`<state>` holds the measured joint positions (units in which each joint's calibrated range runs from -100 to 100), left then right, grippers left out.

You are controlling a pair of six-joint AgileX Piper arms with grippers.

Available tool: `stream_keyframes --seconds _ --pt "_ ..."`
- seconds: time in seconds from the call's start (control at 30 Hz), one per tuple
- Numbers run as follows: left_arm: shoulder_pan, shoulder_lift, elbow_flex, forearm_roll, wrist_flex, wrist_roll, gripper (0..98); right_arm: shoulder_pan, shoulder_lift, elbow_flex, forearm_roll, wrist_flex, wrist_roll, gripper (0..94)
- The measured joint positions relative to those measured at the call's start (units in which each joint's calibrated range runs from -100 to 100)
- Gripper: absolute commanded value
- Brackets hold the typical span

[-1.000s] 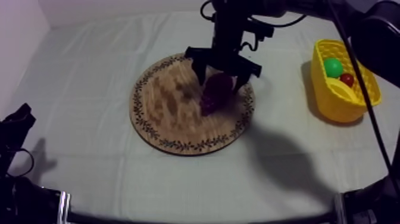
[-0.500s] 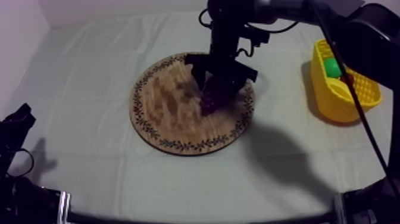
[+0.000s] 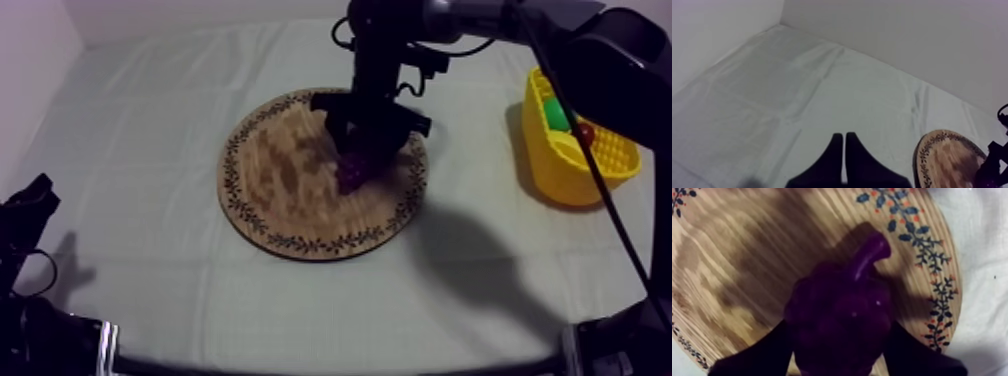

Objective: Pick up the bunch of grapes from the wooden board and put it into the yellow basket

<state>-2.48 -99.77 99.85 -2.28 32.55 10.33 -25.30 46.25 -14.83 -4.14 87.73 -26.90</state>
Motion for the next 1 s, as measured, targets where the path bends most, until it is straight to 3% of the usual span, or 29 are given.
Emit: stream_keyframes --seconds 0.23,0.67,1.0 --pt "0.0 0.0 0.0 0.0 0.0 0.0 0.0 -0.2 -1.9 -0.5 0.0 0.3 1.1 30.6" --pt "0.0 0.0 0.0 0.0 0.0 0.0 0.0 1.9 -13.0 -7.4 4.8 8.0 6.4 31.9" --pt "0.0 0.0 0.0 0.0 0.0 0.0 0.0 5.1 -20.7 -7.1 5.9 9.8 8.6 32.1"
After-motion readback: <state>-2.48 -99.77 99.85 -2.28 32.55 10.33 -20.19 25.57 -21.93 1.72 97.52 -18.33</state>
